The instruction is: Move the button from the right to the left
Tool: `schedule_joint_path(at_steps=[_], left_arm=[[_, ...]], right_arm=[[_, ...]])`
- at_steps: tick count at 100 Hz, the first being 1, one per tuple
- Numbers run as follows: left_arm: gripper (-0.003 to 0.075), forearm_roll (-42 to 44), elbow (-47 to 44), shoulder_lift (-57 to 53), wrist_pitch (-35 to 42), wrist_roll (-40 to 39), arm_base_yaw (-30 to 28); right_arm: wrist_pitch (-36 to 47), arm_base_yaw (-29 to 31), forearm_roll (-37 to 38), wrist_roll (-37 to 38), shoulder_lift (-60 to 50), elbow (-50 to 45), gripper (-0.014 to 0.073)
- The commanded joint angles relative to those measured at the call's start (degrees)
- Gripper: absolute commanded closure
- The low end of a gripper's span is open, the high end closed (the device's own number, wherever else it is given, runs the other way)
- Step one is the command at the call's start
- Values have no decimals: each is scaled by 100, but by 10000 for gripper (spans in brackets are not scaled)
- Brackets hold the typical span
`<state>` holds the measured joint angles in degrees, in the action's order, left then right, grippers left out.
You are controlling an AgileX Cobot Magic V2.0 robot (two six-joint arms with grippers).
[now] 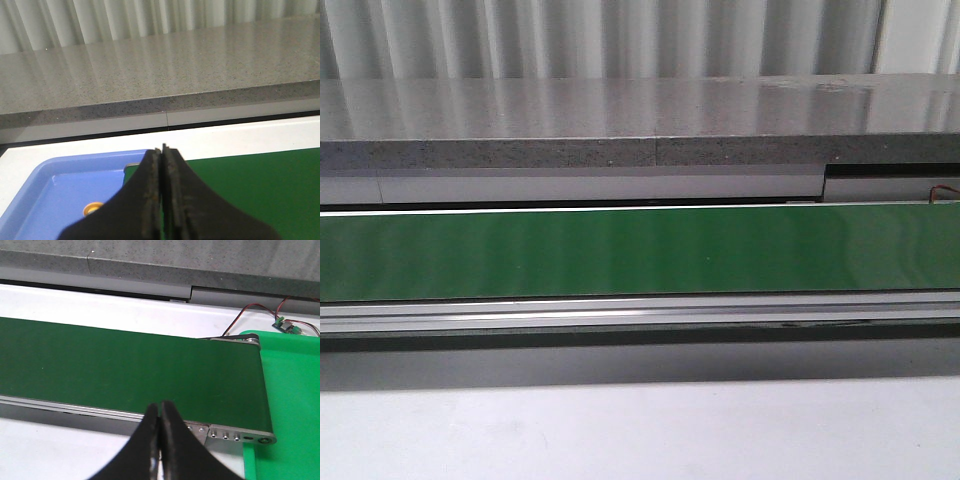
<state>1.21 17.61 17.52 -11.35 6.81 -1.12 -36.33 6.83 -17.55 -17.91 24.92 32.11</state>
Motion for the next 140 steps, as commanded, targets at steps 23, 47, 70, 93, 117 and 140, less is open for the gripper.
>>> schedule_joint_path(at_steps=[23, 47, 70, 93, 117, 140], left_arm=[[740, 585, -1073, -1097, 1085, -747, 172], [740, 572, -1737, -1988, 1135, -756, 182], [740, 583, -1886, -1970, 1346, -771, 182], [740, 549, -1886, -1970, 1402, -771, 182], [740, 549, -1886, -1970, 1402, -771, 182], [740, 549, -1886, -1970, 1402, -771, 182]], right_arm=[[363, -10, -48, -30, 16, 137, 662], [363, -10, -48, -30, 16, 137, 662], [335, -10, -48, -30, 22, 137, 662], [335, -10, -48, -30, 22, 137, 662], [335, -10, -48, -30, 22, 137, 662], [335, -10, -48, -30, 22, 137, 662]])
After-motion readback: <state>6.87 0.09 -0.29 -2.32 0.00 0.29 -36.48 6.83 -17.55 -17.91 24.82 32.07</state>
